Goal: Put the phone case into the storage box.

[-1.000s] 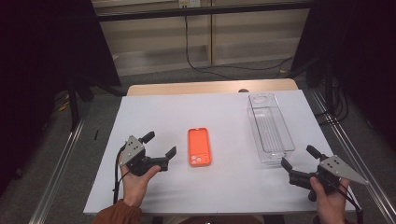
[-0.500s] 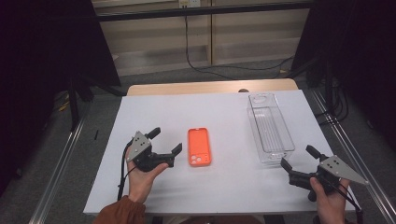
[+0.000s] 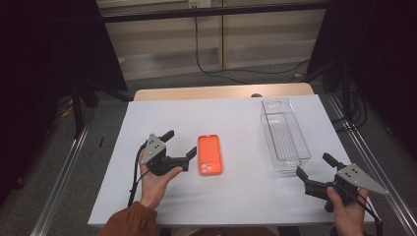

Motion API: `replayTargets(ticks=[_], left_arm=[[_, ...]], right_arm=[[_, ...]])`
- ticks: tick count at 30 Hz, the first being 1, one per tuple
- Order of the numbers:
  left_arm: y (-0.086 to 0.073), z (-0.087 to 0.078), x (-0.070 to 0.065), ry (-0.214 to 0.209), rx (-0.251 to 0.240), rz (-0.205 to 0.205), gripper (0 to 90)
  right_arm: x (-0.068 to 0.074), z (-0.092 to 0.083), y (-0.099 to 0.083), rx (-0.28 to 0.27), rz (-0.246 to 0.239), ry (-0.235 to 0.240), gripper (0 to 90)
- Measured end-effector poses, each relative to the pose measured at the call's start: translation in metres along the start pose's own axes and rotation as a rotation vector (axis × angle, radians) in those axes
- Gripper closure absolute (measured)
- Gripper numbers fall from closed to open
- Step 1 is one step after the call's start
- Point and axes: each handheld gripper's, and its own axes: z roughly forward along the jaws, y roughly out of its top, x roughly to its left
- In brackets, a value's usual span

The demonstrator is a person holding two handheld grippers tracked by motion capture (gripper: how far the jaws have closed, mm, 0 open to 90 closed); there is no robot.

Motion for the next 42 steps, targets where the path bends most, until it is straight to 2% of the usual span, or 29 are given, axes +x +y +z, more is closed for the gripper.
replayTargets(ticks=[8, 12, 24, 28, 31, 33, 35, 37, 39, 42], left_arm=[[0.002, 0.015, 0.002, -0.007, -0.002, 0.002, 2.6], [0.004, 0.022, 0.006, 0.008, -0.006, -0.003, 3.2], [0.014, 0.043, 0.013, 0.013, -0.022, 0.01, 2.6], [0.015, 0.047, 0.015, 0.032, -0.016, 0.021, 2.7], [0.015, 0.047, 0.017, 0.034, -0.029, 0.007, 3.3], [0.015, 0.045, 0.018, 0.031, -0.021, -0.003, 6.3], [0.014, 0.045, 0.018, 0.037, -0.017, 0.011, 6.5], [0.015, 0.045, 0.018, 0.034, -0.019, 0.008, 8.3], [0.015, 0.045, 0.018, 0.034, -0.018, 0.014, 12.4], [0.015, 0.045, 0.017, 0.024, -0.014, 0.002, 15.8]], right_arm=[[0.0, 0.0, 0.0, 0.002, 0.001, 0.002, 0.1], [0.0, 0.0, 0.0, 0.0, -0.001, 0.003, 0.1], [0.0, 0.001, 0.0, 0.004, 0.003, 0.005, 0.1], [0.0, 0.001, 0.0, 0.005, 0.0, 0.007, 0.1], [0.0, 0.001, -0.001, 0.005, 0.001, 0.004, 0.1], [0.0, 0.0, -0.001, 0.007, 0.001, 0.004, 0.1], [0.0, 0.0, -0.001, 0.006, 0.001, 0.004, 0.1], [0.001, 0.0, -0.001, 0.007, 0.001, 0.005, 0.1], [0.001, 0.0, 0.0, 0.006, -0.002, 0.006, 0.1], [0.0, 0.001, -0.001, 0.007, -0.004, 0.004, 0.1]])
